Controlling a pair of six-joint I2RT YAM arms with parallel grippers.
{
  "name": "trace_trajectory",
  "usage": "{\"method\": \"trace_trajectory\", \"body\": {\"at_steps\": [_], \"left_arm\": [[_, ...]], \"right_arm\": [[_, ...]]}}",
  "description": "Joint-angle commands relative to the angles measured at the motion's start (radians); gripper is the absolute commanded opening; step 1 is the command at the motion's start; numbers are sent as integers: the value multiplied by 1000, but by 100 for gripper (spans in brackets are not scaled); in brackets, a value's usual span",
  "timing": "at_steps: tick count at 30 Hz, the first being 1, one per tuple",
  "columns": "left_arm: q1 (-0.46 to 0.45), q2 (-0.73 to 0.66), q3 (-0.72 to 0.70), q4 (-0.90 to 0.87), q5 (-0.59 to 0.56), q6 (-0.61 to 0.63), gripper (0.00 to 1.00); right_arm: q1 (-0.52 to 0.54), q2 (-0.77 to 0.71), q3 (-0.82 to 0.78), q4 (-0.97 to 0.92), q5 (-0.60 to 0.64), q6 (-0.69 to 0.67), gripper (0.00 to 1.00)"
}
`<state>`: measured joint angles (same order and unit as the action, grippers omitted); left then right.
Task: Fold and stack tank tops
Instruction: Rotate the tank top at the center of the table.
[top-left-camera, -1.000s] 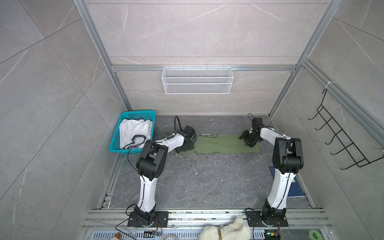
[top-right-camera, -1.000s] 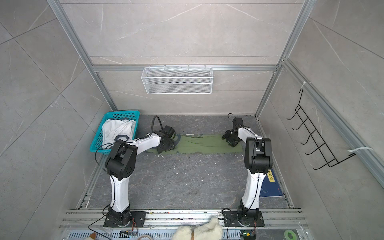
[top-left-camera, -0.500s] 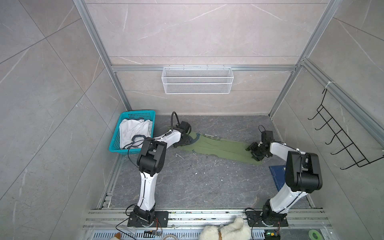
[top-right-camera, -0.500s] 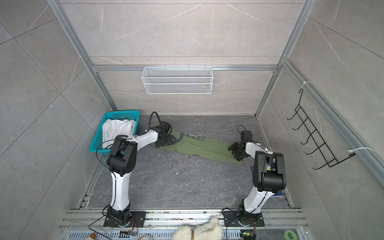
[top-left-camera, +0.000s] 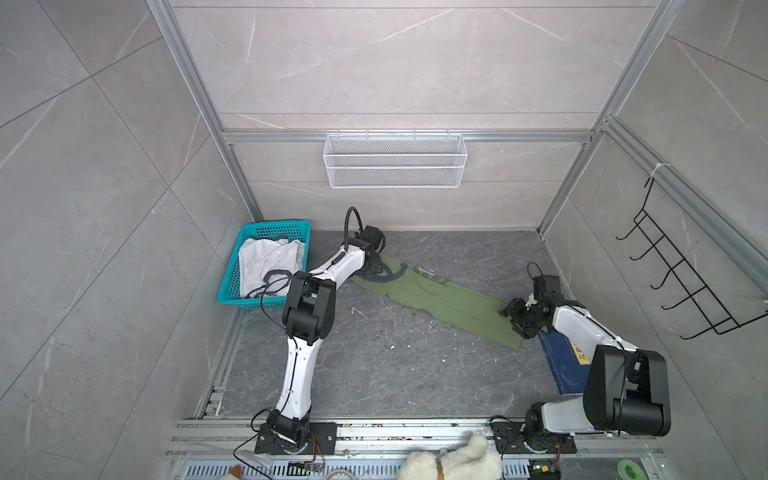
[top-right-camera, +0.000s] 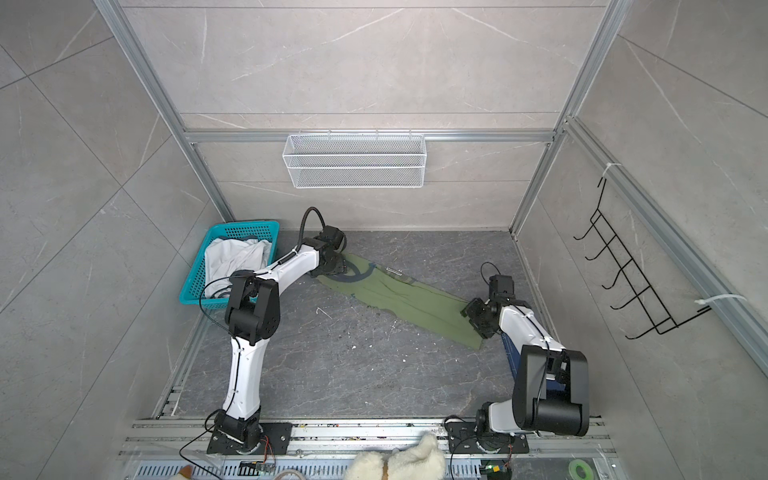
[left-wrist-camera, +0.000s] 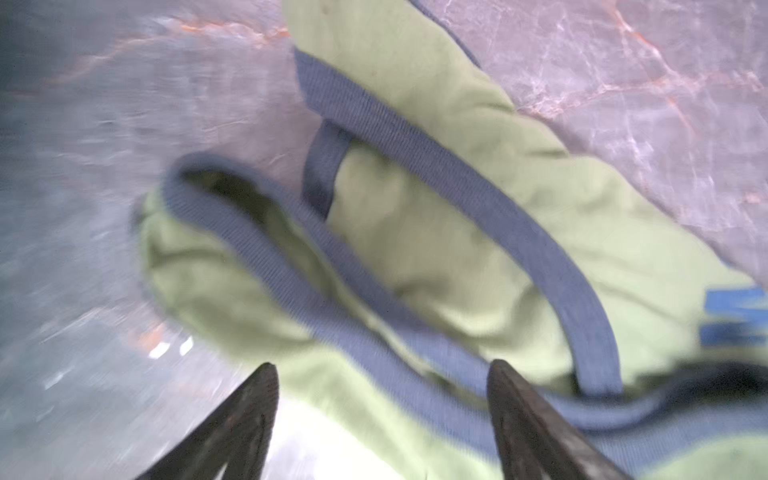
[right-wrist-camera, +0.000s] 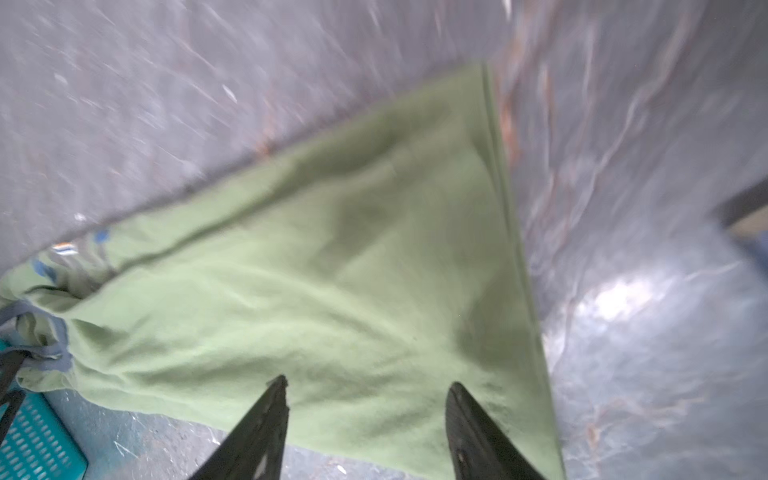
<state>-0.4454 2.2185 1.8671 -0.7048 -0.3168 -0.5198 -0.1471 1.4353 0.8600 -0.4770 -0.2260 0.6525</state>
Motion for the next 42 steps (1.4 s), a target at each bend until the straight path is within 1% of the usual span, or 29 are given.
{"method": "trace_trajectory", "body": {"at_steps": [1, 4, 6, 8, 10, 13, 16, 18, 20, 23, 25, 28, 32, 37, 41, 42], "left_arm": [[-118, -147, -25, -69, -31, -95, 89], [-190, -174, -86, 21, 77, -154, 89], [-234, -157, -85, 57, 95, -173, 89], [-263, -109, -52, 75, 116, -181, 89], [-271, -49, -5, 75, 148, -185, 88], [-271, 31, 49, 69, 164, -183, 88], [-268, 93, 93, 38, 153, -170, 88], [-260, 104, 98, 25, 146, -161, 88], [-246, 136, 76, 28, 141, -146, 88], [-221, 122, 11, 50, 125, -124, 88], [-200, 80, -38, 71, 119, -98, 88], [-159, 48, -101, 102, 126, -44, 88], [-113, 32, -135, 123, 131, 33, 88], [-72, 58, -79, 119, 161, 97, 88], [-66, 105, 26, 89, 175, 139, 88], [-66, 144, 48, 86, 182, 142, 88]], "right_arm": [[3, 48, 85, -41, 65, -56, 63], [2, 136, 148, -28, 46, -51, 63], [5, 188, 187, -24, 38, -42, 63], [6, 235, 217, -17, 36, -39, 63], [4, 279, 238, -21, 46, -31, 63], [6, 321, 241, -26, 48, -16, 63], [5, 329, 216, -34, 72, -8, 62], [6, 326, 189, -38, 81, -5, 62], [5, 311, 146, -28, 86, 6, 62], [5, 266, 78, -22, 101, 23, 62], [5, 229, 34, -19, 101, 29, 62], [12, 162, -43, -14, 67, 36, 61], [53, 82, -135, -20, 31, 37, 61], [167, -23, -276, -12, -4, 89, 61], [255, -155, -365, -45, -6, 147, 61], [273, -187, -378, -61, -3, 159, 61]]}}
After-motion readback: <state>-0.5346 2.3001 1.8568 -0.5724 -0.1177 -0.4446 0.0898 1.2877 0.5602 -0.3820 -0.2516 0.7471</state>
